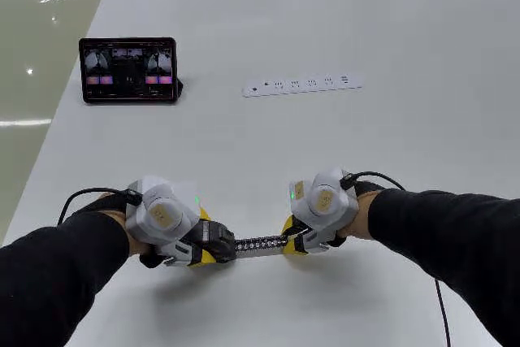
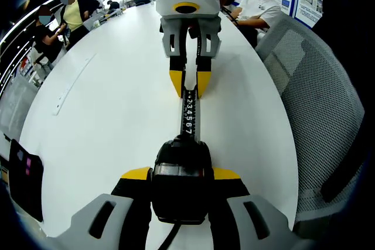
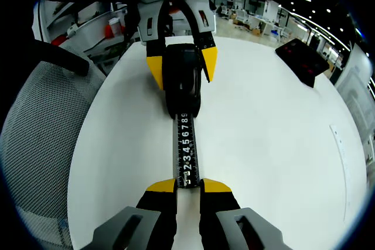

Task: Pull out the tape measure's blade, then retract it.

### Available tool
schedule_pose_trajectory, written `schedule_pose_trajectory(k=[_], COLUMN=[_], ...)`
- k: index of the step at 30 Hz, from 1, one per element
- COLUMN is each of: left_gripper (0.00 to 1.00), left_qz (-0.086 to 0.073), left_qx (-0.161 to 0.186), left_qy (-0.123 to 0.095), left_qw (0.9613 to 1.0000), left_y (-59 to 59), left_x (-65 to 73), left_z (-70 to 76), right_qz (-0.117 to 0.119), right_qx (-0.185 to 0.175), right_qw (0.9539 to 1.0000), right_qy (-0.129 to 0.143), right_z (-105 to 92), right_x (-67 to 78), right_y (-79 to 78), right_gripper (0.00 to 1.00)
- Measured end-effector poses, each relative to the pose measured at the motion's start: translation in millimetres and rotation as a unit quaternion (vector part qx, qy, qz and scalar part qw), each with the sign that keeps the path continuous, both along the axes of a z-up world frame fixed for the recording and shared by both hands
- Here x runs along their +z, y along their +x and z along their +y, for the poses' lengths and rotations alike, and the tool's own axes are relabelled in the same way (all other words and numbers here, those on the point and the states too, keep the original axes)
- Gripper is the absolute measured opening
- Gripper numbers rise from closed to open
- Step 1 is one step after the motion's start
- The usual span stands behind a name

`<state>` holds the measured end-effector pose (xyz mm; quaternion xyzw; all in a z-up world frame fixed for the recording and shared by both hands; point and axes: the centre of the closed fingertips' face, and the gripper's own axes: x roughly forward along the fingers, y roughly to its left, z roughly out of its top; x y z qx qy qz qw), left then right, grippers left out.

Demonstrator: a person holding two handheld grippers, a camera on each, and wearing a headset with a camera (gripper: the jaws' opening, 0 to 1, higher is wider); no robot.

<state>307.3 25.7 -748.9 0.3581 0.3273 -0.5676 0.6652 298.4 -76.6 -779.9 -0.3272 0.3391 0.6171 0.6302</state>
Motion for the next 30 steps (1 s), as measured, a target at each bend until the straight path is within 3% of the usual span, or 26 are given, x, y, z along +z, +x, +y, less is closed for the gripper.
schedule_pose_trajectory(k=[30], left_gripper=[0.33], left_qz=[0.000], left_qx=[0.000], left_qy=[-0.002], left_qw=[1.0000], left_y=[-0.5], left_x=[0.1], left_z=[-0.8], right_qz=[0.002], right_qx=[-0.005], right_qw=[1.0000], right_qy=[-0.004], right_z=[-12.9], right_x=[-0.2], right_y=[0.9], right_gripper=[0.10])
